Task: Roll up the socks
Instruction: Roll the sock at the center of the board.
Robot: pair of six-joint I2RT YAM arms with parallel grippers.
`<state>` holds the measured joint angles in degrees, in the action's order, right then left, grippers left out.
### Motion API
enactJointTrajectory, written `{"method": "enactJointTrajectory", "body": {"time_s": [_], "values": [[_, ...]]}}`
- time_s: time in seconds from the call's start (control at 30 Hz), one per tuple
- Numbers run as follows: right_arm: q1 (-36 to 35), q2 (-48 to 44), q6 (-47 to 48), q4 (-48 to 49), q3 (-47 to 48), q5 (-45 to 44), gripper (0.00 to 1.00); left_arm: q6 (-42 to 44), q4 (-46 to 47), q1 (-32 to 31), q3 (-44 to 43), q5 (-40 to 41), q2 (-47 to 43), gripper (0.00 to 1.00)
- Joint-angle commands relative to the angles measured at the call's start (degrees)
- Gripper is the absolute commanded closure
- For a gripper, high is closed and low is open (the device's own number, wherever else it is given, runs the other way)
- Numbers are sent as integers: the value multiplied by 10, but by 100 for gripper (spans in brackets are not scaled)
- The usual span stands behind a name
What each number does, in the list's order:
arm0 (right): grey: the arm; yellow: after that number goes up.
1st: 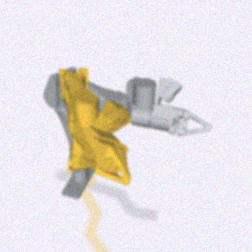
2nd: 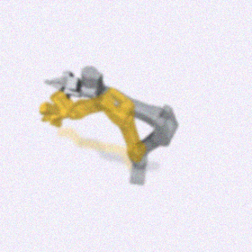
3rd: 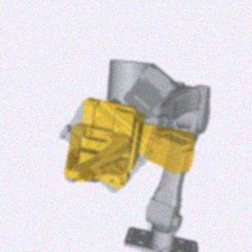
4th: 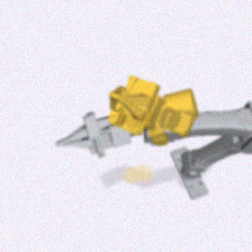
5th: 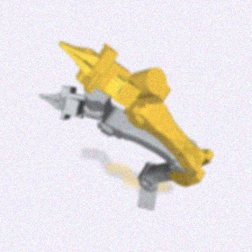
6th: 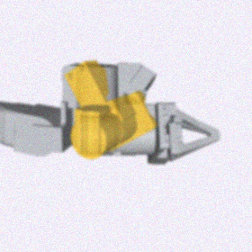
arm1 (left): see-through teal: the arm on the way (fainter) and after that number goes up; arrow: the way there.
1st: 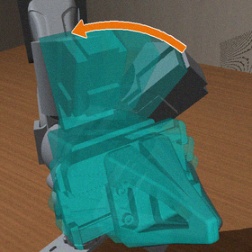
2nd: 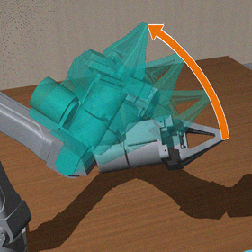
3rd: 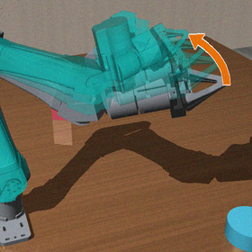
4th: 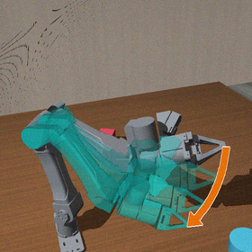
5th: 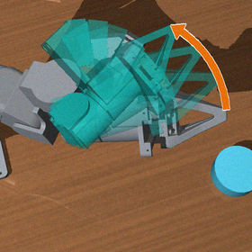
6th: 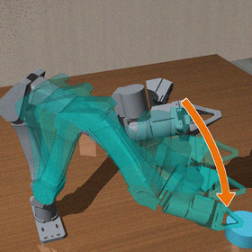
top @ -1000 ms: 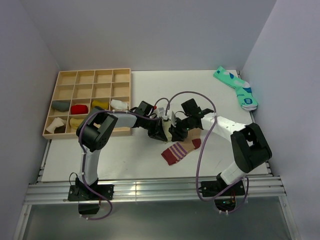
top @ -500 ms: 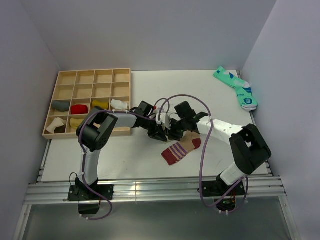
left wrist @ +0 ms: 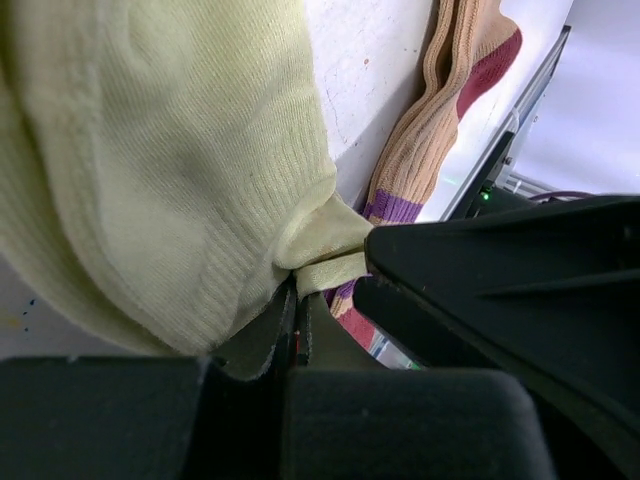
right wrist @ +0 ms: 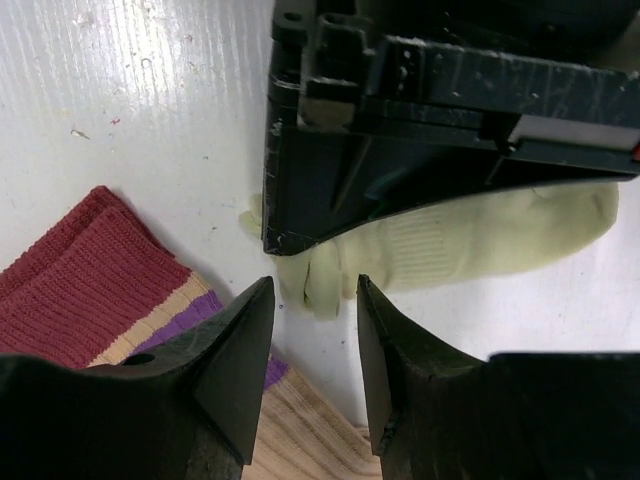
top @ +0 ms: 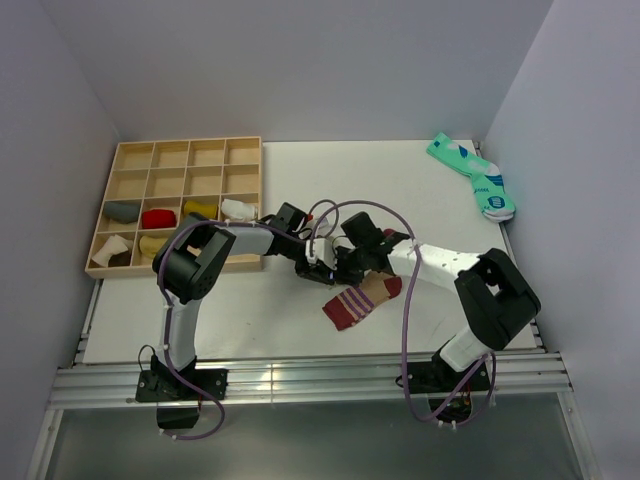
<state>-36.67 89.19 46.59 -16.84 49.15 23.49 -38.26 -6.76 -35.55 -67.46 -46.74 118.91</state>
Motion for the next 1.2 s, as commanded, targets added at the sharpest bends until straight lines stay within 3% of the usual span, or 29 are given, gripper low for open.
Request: {"method": "enactJointTrajectory", "body": {"time_s": [0.0,0.43,0.73,0.93,1.17], "values": [[-13,4,18,11,-8,-16,54,3,-6,0,-12,0,4,100],[-29,31,13,1,11,-43,56,-5,11,0,-3,-21,-18,100],[-31,49,2,-7,33,-52,69,-7,26,0,14,-30,-28,100],[-24,62,-13,-54,71,-21,85,-37,63,-1,39,-24,-54,100],[-2,77,-29,-156,125,45,93,-108,155,-7,101,50,-109,85]]}}
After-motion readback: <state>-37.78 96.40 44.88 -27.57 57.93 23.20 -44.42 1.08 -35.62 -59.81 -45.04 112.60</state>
